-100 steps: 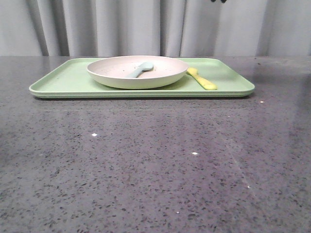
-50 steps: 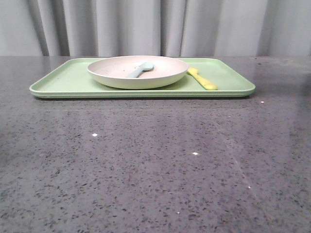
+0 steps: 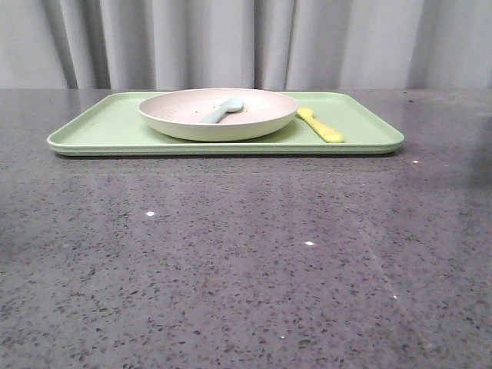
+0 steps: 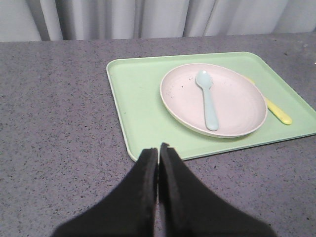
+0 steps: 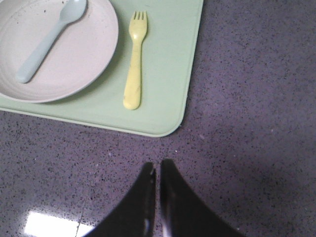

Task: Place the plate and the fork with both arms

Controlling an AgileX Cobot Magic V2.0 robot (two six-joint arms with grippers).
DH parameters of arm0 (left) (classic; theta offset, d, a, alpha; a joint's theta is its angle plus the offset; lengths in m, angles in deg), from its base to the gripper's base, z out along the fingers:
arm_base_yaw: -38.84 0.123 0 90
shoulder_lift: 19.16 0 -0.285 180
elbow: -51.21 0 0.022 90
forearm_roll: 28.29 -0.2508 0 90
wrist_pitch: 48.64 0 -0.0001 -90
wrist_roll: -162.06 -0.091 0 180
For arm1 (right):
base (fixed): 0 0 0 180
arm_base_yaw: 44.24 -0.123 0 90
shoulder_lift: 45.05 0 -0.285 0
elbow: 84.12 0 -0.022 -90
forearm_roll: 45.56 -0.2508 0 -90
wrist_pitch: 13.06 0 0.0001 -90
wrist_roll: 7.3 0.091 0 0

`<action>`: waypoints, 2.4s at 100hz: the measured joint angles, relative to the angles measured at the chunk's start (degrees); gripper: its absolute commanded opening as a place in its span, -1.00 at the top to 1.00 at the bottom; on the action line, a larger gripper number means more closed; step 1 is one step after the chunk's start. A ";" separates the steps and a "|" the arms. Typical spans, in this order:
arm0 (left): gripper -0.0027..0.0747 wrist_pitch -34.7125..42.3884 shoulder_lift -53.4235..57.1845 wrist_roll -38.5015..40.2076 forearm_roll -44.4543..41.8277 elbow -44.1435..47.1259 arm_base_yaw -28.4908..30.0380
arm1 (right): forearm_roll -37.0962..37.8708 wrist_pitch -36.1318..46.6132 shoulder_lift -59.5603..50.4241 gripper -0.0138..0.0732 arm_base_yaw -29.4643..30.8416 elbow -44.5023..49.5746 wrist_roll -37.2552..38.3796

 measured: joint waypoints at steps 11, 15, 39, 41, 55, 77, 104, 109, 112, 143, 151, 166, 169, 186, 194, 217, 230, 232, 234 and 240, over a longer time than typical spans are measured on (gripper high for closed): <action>0.98 0.24 0.13 0.00 0.00 0.93 0.00 | 0.12 2.75 -3.69 0.83 0.00 5.31 0.00; 0.98 0.50 0.36 0.00 0.00 1.72 0.00 | 0.21 3.53 -5.18 0.83 0.00 6.78 0.00; 0.98 4.35 4.94 0.00 0.00 7.97 0.00 | 0.56 10.47 -14.69 0.83 0.00 16.03 0.00; 0.98 4.74 5.45 0.00 0.00 8.53 0.00 | 0.56 11.23 -15.66 0.83 0.00 16.81 0.00; 0.98 7.59 9.09 0.00 -0.24 12.16 0.00 | 1.68 16.45 -22.44 0.83 0.00 22.47 0.00; 0.98 10.25 14.47 0.00 -0.52 17.50 0.00 | 3.05 21.44 -33.85 0.83 0.00 31.14 0.00; 0.98 10.65 20.93 0.00 -0.52 21.78 0.00 | 3.19 23.84 -44.96 0.83 0.00 39.35 0.00; 0.98 10.75 22.01 0.00 -0.62 22.54 0.00 | 3.22 23.93 -46.41 0.83 0.00 40.26 0.00; 0.98 10.75 22.58 0.00 -0.62 23.02 0.00 | 3.31 23.93 -47.28 0.83 0.00 40.58 0.00; 0.98 10.89 24.19 0.00 -0.62 23.39 0.00 | 3.44 24.06 -48.78 0.84 0.00 41.37 0.00; 0.98 10.89 24.19 0.00 -0.62 23.39 0.00 | 3.44 24.06 -48.78 0.84 0.00 41.37 0.00; 0.98 10.89 24.19 0.00 -0.62 23.39 0.00 | 3.44 24.06 -48.78 0.84 0.00 41.45 0.00; 0.98 10.89 24.19 0.00 -0.62 23.39 0.00 | 3.44 24.06 -48.78 0.84 0.00 41.45 0.00; 0.98 10.89 24.19 0.00 -0.62 23.39 0.00 | 3.44 24.06 -48.78 0.84 0.00 41.45 0.00; 0.98 10.89 24.19 0.00 -0.62 23.41 0.00 | 3.44 24.06 -48.78 0.84 0.00 41.45 0.00; 0.98 11.31 24.83 0.00 -0.73 24.38 0.00 | 3.44 24.06 -48.78 0.84 0.00 41.45 0.00; 0.98 14.52 26.19 0.00 -0.81 26.46 1.51 | 3.44 24.06 -48.78 0.84 0.00 41.45 0.00; 0.98 15.30 26.48 0.00 -0.81 26.98 1.94 | 3.44 24.06 -48.78 0.84 0.00 41.45 0.00; 0.98 15.95 26.77 0.00 -0.94 27.52 2.43 | 3.44 24.06 -48.78 0.84 0.00 41.45 0.00; 0.98 18.21 27.67 0.00 -1.51 29.04 4.01 | 3.44 24.06 -48.78 0.84 0.00 41.45 0.00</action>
